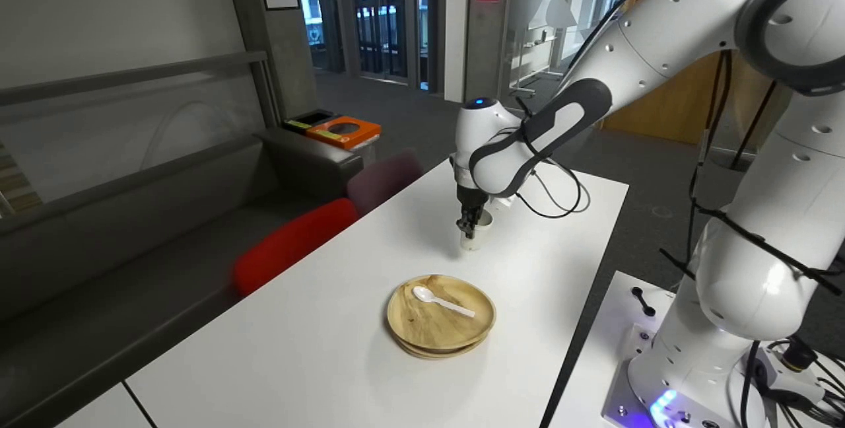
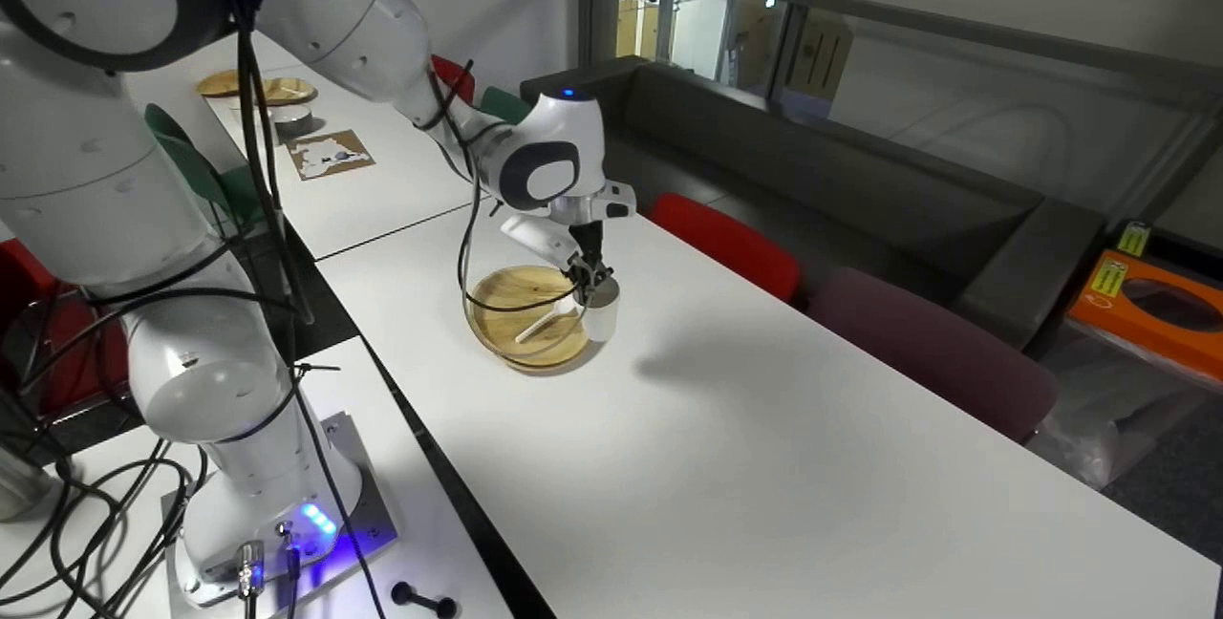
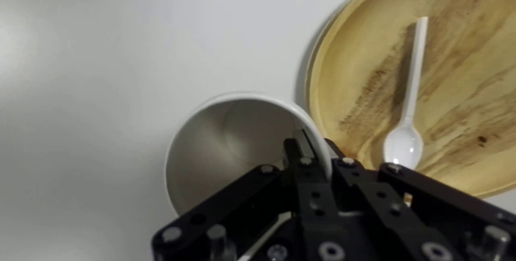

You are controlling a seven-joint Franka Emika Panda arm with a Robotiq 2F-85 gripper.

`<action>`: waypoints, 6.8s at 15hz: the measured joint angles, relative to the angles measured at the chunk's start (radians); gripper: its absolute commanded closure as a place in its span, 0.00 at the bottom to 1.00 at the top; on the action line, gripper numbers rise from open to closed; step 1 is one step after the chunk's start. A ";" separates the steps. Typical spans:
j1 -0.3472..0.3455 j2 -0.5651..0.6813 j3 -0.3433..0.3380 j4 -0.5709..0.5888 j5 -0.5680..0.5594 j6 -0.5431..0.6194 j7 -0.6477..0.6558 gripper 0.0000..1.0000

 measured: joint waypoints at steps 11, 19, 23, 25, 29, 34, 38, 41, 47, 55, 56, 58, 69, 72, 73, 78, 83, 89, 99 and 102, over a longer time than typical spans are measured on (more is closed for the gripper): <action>0.087 -0.038 0.092 -0.030 0.070 -0.134 -0.083 0.99; 0.145 0.097 0.175 -0.029 -0.040 -0.067 -0.085 0.99; 0.166 0.108 0.200 -0.029 -0.050 -0.050 -0.120 0.99; 0.172 0.104 0.211 -0.029 -0.050 -0.050 -0.133 0.99; 0.181 0.101 0.217 -0.029 -0.050 -0.038 -0.157 0.99; 0.181 0.116 0.217 -0.026 -0.051 0.021 -0.201 0.99; 0.181 0.146 0.217 -0.014 -0.052 0.036 -0.222 0.99; 0.178 0.192 0.213 -0.004 -0.089 0.072 -0.223 0.99; 0.177 0.234 0.200 0.025 -0.152 0.090 -0.221 0.99; 0.178 0.235 0.202 0.024 -0.155 0.090 -0.221 0.52; 0.178 0.236 0.202 0.024 -0.155 0.090 -0.221 0.44; 0.178 0.238 0.202 0.024 -0.155 0.090 -0.221 0.31; 0.181 0.230 0.208 0.029 -0.156 0.092 -0.221 0.00; 0.186 0.216 0.214 0.029 -0.156 0.092 -0.220 0.00; 0.187 0.208 0.217 0.029 -0.156 0.092 -0.220 0.00; 0.191 0.130 0.244 0.008 -0.153 0.092 -0.218 0.00; 0.191 0.041 0.252 -0.008 -0.147 0.092 -0.216 0.00; 0.192 -0.054 0.248 -0.013 0.027 0.043 -0.227 0.00; 0.210 -0.225 0.188 -0.019 0.231 -0.196 -0.247 0.00; 0.210 -0.224 0.188 -0.020 0.231 -0.196 -0.247 0.00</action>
